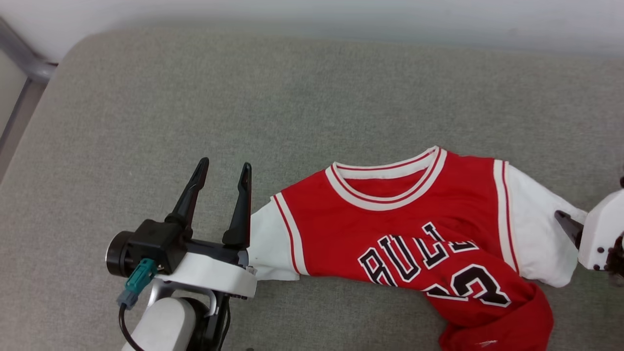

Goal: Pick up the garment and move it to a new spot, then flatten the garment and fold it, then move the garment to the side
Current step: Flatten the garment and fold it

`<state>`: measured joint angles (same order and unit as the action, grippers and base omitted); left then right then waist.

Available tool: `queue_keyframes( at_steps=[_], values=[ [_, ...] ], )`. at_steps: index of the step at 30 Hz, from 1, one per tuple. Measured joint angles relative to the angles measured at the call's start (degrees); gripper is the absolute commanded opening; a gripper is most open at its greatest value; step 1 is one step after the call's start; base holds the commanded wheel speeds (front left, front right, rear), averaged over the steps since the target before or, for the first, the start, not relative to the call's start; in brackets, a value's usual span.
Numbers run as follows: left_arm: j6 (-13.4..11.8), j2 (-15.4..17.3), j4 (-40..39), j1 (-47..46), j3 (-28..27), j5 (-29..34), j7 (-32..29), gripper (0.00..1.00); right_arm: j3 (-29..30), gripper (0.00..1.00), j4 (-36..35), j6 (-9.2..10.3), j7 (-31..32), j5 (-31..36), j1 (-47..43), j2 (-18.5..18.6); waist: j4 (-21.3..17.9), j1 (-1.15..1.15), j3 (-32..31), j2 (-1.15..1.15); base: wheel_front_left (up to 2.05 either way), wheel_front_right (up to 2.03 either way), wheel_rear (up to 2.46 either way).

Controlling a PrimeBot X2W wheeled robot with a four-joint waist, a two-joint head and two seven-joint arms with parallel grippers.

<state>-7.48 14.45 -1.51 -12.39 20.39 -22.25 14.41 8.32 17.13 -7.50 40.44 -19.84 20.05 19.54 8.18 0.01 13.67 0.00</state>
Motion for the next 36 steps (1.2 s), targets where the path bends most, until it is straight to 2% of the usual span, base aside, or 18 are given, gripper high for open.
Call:
queue_keyframes(
  at_steps=[7, 8, 9, 10, 14, 18, 26, 30, 36],
  values=[
    [0.9, -0.8, 1.7, -1.3, -0.1, -0.2, 0.4, 1.0, -3.4, 0.99, 4.5, 0.01, 7.0, -2.5, 3.4, 1.8, 1.6, 0.0, 3.9, 0.0, 0.0, 0.0, 0.0],
    [0.9, -0.8, 2.2, -1.4, -0.1, -0.2, 0.4, 1.0, -3.4, 0.43, 4.9, 0.01, 8.1, -3.0, 3.5, 2.0, 1.8, 0.0, 4.2, 0.0, 0.0, 0.0, 0.0],
    [1.0, -0.9, 2.6, -1.4, -0.2, -0.4, 0.4, 1.0, -3.4, 0.06, 5.1, 0.02, 9.2, -3.3, 3.7, 2.1, 1.9, 0.0, 4.4, 0.0, 0.0, 0.0, 0.0],
    [1.1, -0.9, 3.1, -1.4, -0.2, -0.7, 0.4, 1.0, -3.4, 0.0, 5.2, 0.02, 10.1, -3.9, 3.9, 2.1, 1.9, 0.0, 4.4, 0.0, 0.0, 0.0, 0.0],
    [1.8, -0.6, 4.6, -1.4, -0.4, -1.8, -0.2, 1.0, -3.5, 0.0, 5.1, 0.0, 10.9, -5.2, 3.9, 1.3, 1.5, 0.0, 4.0, 0.0, 0.0, 0.0, 0.0],
    [3.3, 0.7, 5.7, -1.4, -0.7, -4.2, -4.1, 1.0, -3.0, 0.0, 3.9, -0.01, 8.7, -5.6, 3.4, 0.9, 0.8, 0.0, 2.9, 0.0, 0.0, 0.0, 0.0],
    [8.2, 7.7, 8.4, -1.9, -0.9, -13.9, -25.4, 1.0, -3.2, 0.0, -0.5, -0.01, 6.5, -4.9, 1.0, -0.2, -1.8, 0.0, 0.3, 0.0, 0.0, 0.0, 0.0],
    [8.2, 10.2, 10.1, -1.2, -1.1, -19.1, -36.4, 1.0, -3.8, 0.0, -2.4, -0.01, 6.4, -4.9, -0.2, -1.1, -3.6, 0.0, -0.2, 0.0, 0.0, 0.0, 0.0],
    [7.7, 11.6, 13.5, -1.0, -1.2, -22.9, -44.2, 1.0, -4.5, 0.0, -4.2, 0.0, 6.0, -4.9, -0.7, -2.4, -5.5, 0.0, 0.8, 0.0, 0.0, 0.0, 0.0]
  ],
)
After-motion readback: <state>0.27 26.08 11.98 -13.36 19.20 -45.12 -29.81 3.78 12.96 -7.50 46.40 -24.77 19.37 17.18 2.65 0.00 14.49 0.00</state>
